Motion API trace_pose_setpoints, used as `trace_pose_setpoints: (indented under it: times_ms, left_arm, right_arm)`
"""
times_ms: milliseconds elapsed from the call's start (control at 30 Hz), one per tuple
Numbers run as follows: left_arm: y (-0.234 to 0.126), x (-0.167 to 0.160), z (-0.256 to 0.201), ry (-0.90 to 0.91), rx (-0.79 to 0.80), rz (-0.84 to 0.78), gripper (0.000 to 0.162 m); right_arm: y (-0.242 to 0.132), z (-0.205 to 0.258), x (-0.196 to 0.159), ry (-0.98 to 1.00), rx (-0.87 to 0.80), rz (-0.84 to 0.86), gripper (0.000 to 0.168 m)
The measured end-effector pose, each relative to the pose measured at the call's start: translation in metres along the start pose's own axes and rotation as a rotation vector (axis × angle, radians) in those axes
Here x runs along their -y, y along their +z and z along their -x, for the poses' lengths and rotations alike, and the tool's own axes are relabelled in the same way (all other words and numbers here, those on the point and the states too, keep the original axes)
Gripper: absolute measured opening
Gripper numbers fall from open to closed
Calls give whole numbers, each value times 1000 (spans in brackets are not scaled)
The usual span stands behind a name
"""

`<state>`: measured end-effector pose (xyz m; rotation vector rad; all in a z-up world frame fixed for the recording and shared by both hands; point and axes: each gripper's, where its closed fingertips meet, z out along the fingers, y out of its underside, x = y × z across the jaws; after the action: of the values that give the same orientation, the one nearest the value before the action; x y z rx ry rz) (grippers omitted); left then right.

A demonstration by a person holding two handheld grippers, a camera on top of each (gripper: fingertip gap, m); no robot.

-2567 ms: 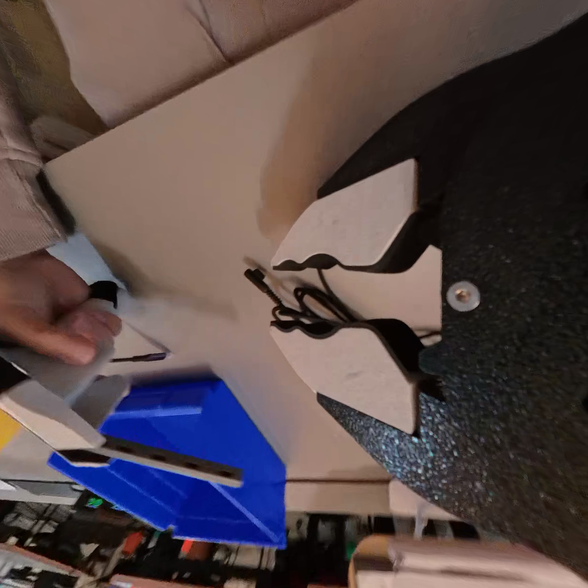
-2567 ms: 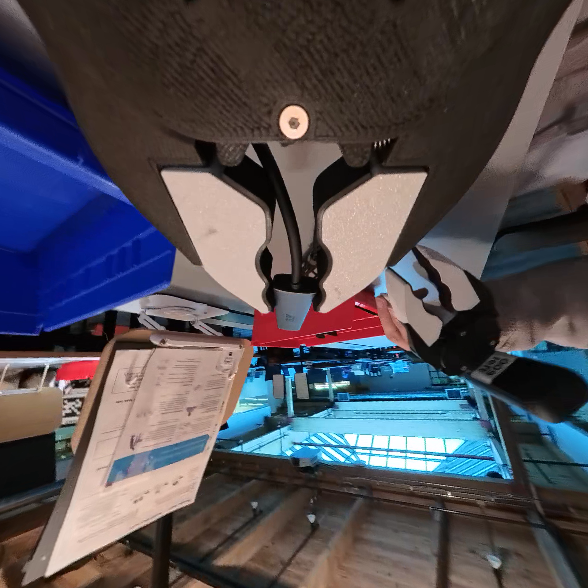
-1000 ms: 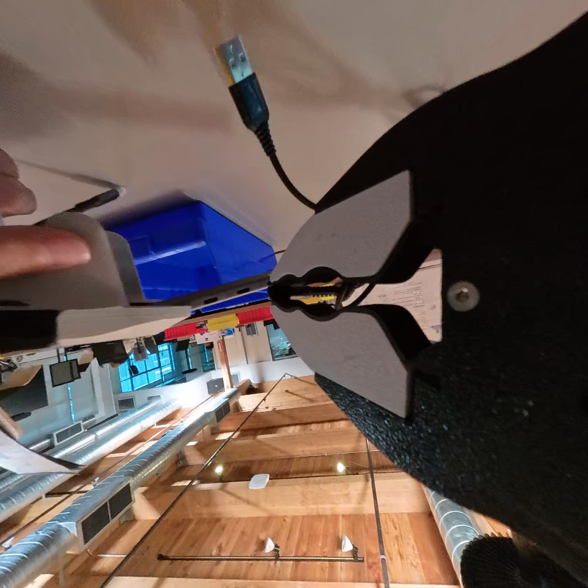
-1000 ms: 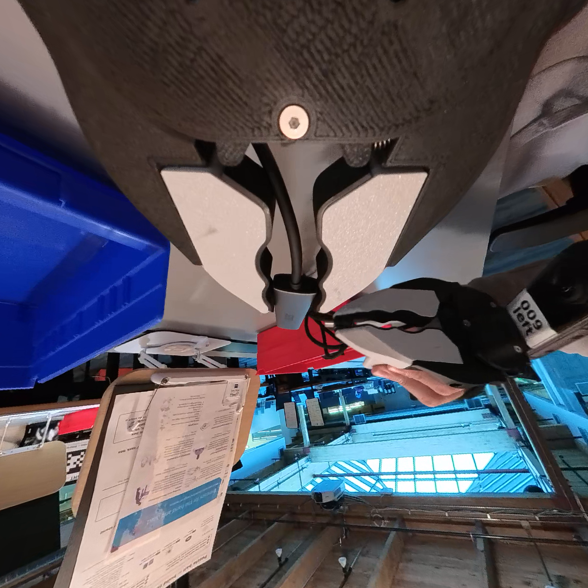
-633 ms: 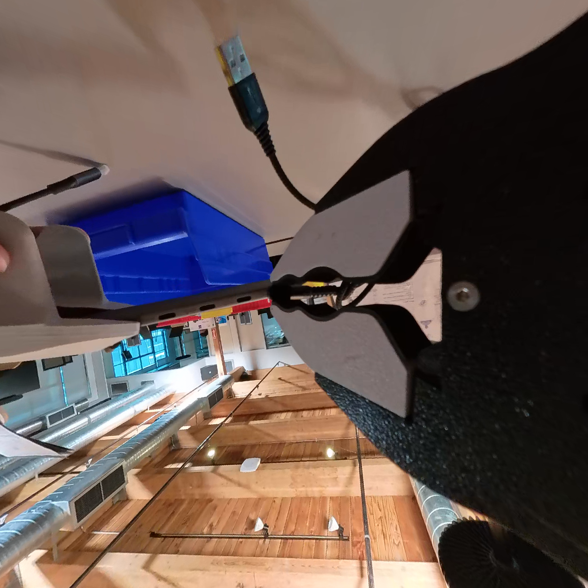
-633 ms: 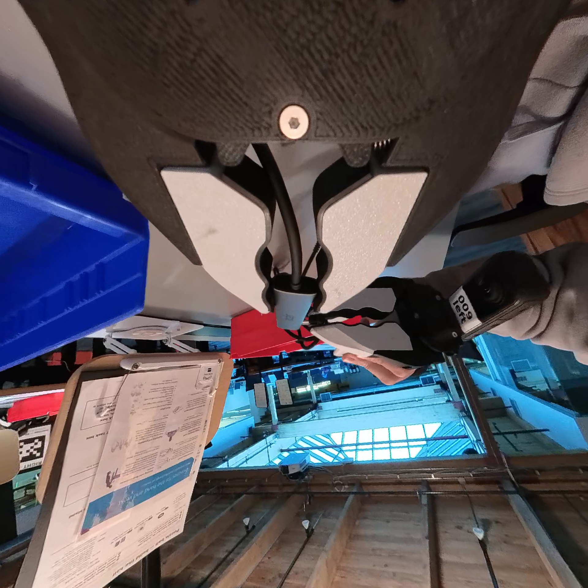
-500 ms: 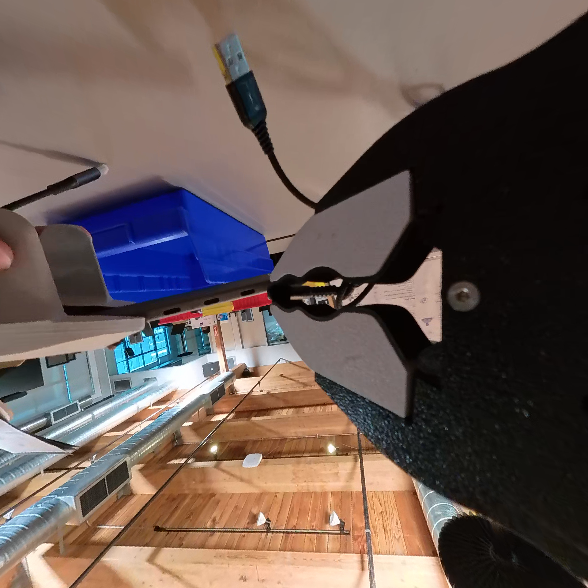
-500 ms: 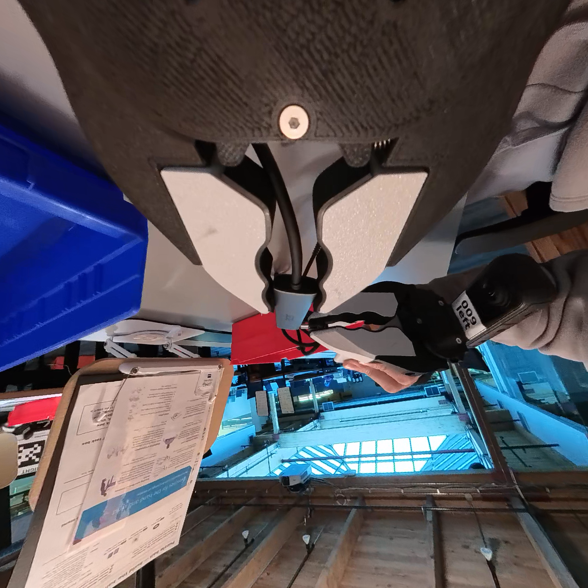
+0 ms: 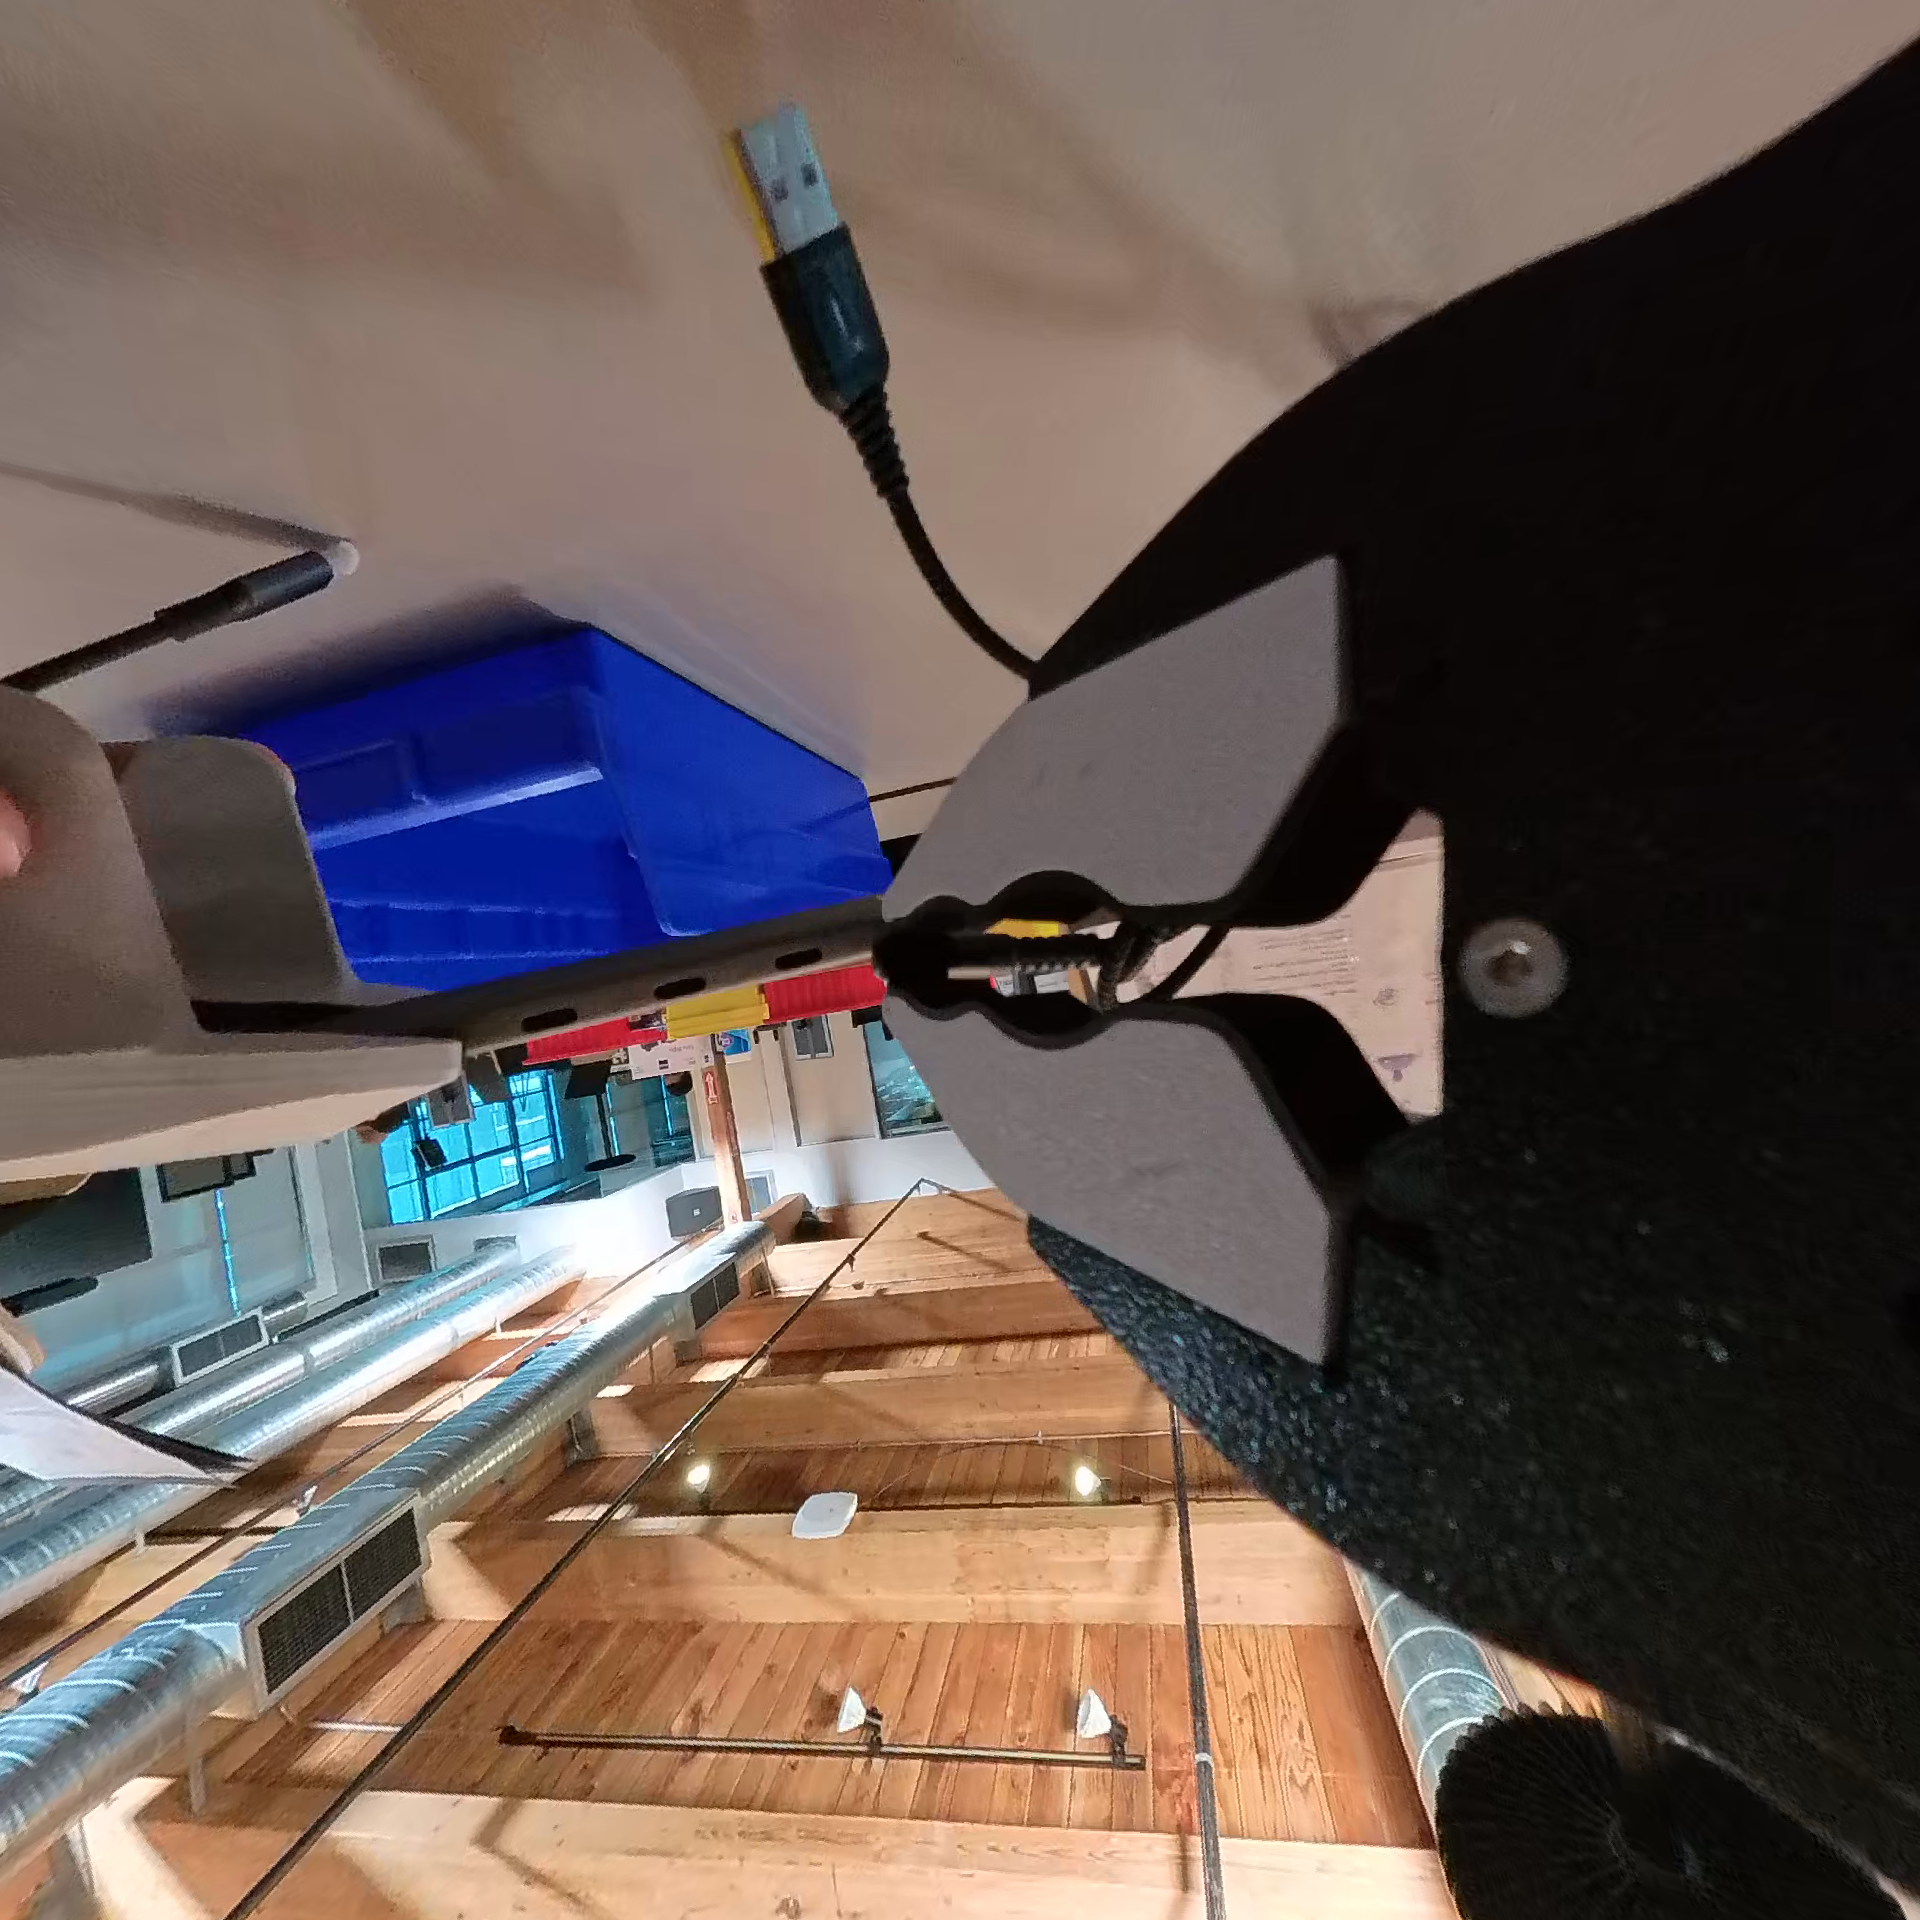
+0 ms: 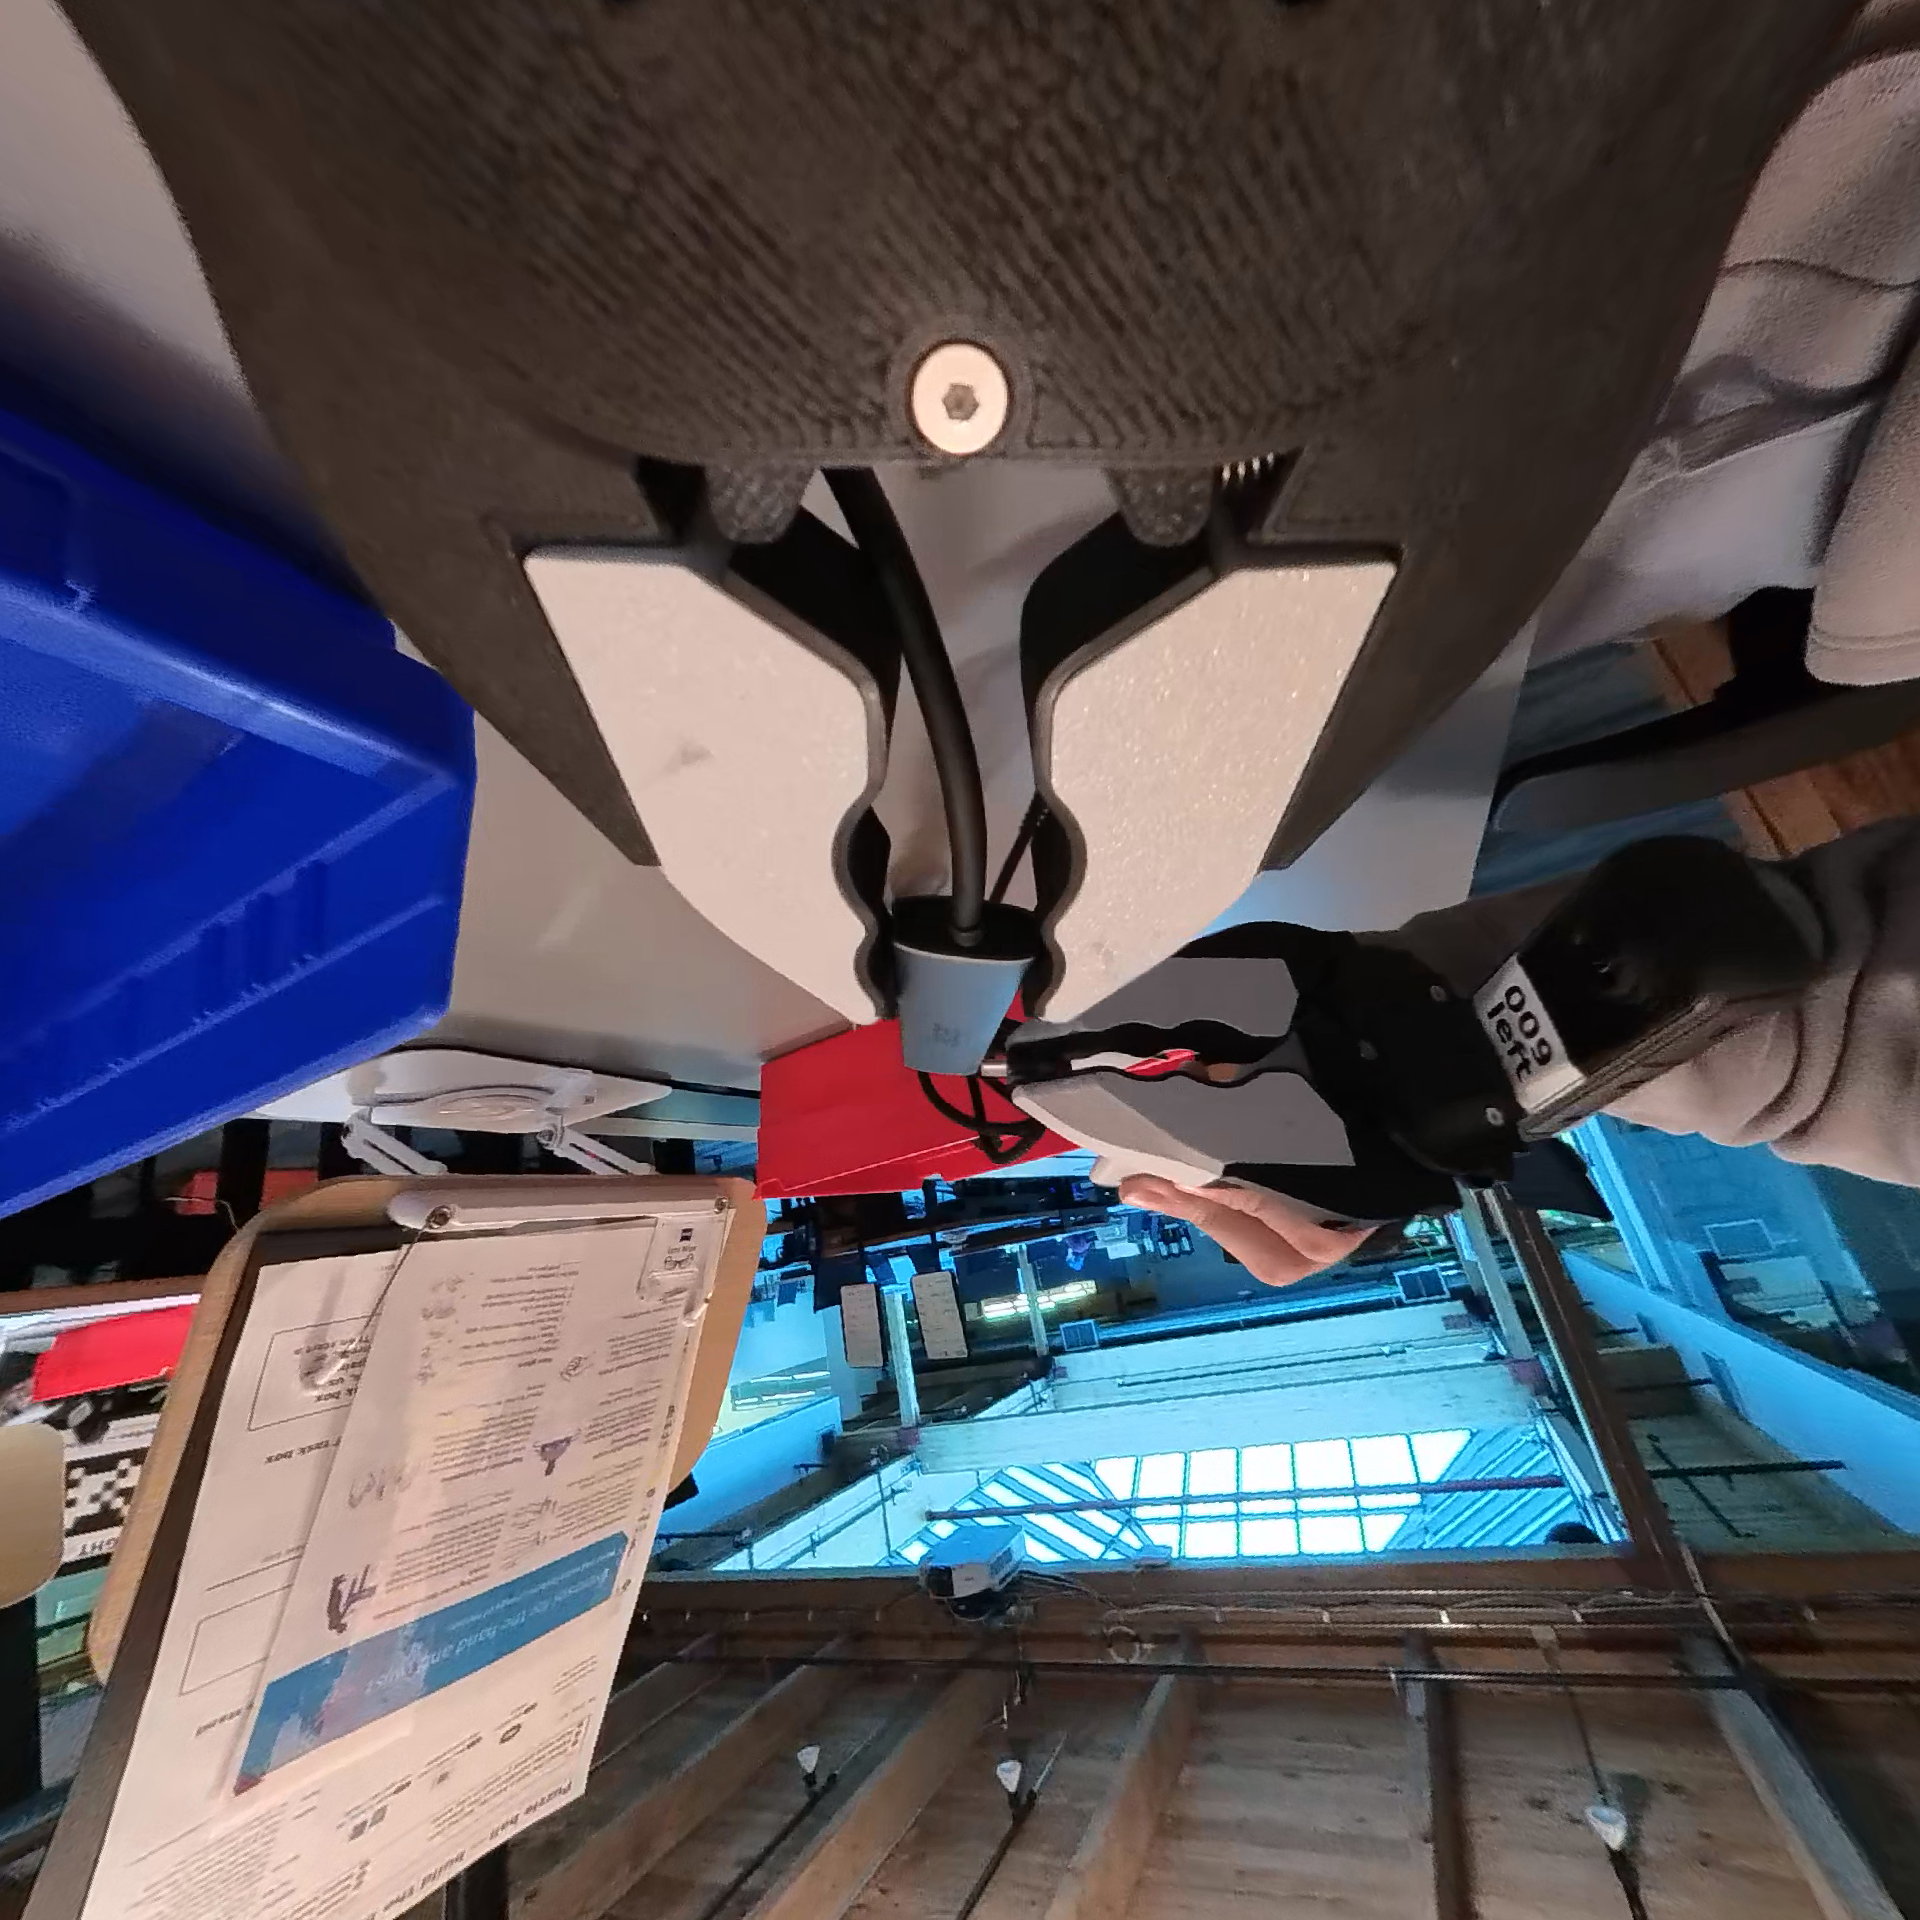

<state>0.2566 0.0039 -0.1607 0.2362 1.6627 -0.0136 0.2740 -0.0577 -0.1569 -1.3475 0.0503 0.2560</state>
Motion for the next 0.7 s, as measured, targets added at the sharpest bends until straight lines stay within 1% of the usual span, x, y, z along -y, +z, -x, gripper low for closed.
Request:
trace_pose_setpoints:
  times_ms: [300,433,533,667,700]
  left_arm:
    - [-2,-1,-2,-17,-4,-8,7]
    - [-2,-1,-4,-54,-31,-17,7]
    - [-3,-2,-5,-127,-56,-28,7]
    - [-4,-2,-4,-279,-80,-39,7]
    - [-3,-4,-5,-281,-76,-33,6]
  right_arm:
    - [-1,1,1,3,10,-5,24]
    - [0,3,-1,-8,11,4,24]
    - [1,4,-1,-19,15,11,24]
    - [2,7,-2,-19,26,9,24]
    - [3,7,-2,-3,23,4,24]
